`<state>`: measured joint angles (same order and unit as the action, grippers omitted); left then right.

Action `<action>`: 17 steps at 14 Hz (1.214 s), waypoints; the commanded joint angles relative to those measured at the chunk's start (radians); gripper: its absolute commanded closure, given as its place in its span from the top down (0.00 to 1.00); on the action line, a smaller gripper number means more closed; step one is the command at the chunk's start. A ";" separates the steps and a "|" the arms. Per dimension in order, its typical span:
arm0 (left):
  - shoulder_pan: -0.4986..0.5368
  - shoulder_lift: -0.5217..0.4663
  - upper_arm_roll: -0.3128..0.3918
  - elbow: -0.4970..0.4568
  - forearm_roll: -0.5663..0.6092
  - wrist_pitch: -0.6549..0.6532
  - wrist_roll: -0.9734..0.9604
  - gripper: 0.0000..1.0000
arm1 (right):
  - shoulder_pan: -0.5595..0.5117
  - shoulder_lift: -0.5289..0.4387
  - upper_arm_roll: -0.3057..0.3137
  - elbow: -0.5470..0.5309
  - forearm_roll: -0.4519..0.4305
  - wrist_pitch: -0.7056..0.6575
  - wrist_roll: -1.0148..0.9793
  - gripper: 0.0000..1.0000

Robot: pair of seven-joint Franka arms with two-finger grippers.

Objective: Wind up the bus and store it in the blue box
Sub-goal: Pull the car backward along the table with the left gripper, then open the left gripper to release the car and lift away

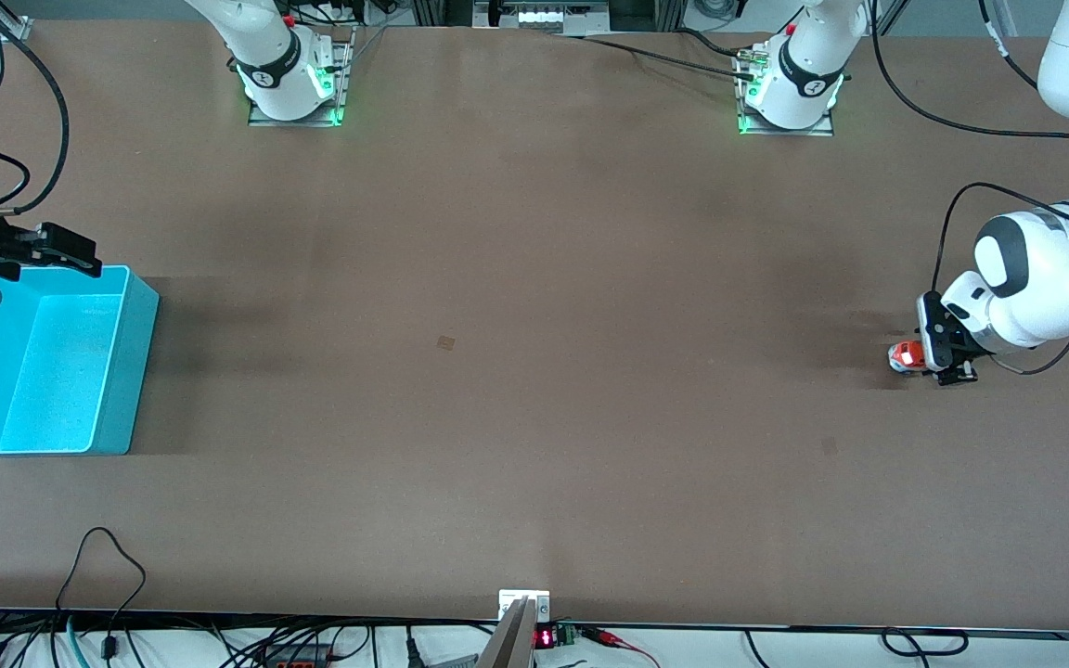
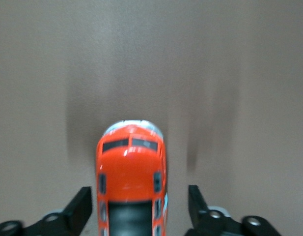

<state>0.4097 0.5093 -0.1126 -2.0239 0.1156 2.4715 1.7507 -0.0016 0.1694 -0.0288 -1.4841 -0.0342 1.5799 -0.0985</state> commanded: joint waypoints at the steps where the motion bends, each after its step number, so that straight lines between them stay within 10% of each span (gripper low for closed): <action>1: 0.006 -0.040 -0.028 0.031 0.018 -0.095 -0.040 1.00 | -0.005 -0.002 0.001 -0.001 0.005 0.003 0.008 1.00; 17: -0.005 -0.336 -0.260 0.174 0.016 -0.708 -0.856 1.00 | -0.005 -0.002 0.001 0.001 0.005 0.005 0.008 1.00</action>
<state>0.4031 0.2093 -0.3401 -1.9058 0.1156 1.8671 0.9817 -0.0016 0.1700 -0.0291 -1.4841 -0.0342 1.5800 -0.0984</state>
